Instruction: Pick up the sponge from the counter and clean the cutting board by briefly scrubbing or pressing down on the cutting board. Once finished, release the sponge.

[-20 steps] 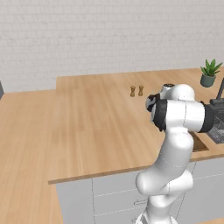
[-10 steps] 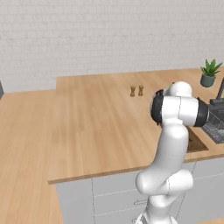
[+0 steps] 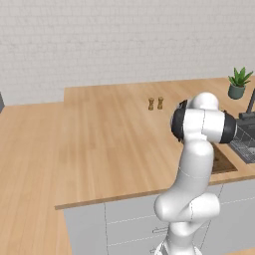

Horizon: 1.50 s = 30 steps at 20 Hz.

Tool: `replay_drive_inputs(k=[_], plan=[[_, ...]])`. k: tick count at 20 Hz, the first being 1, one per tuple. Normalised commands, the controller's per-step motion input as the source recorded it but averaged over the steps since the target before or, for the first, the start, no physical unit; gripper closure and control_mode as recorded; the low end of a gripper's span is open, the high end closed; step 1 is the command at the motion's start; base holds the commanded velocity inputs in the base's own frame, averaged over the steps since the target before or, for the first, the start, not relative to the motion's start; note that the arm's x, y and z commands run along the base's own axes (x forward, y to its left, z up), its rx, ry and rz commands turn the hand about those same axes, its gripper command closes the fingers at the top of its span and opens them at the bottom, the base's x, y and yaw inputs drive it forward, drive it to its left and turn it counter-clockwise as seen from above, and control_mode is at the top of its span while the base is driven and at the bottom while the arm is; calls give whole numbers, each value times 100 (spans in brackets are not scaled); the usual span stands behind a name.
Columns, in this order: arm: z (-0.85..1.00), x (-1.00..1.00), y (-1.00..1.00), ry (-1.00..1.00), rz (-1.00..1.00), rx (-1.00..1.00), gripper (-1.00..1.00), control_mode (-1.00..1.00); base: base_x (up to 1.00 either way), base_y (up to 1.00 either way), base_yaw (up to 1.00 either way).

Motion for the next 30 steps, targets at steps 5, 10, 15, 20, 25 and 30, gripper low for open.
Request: replay_drive_inputs(k=[5, 10, 15, 20, 25, 30], plan=[[0, 5, 17, 3, -16, -3, 100, -100, 0, 0, 0], [-8, 15, 3, 0, -7, 0, 100, -100, 0, 0, 0], [-16, 25, -2, -5, 0, 0, 100, -100, 0, 0, 0], [-25, 6, 0, -5, 0, 0, 100, -100, 0, 0, 0], [-20, 0, 0, -3, 0, 0, 100, -100, 0, 0, 0], [-21, -6, 0, -7, 0, 0, 100, -100, 0, 0, 0]])
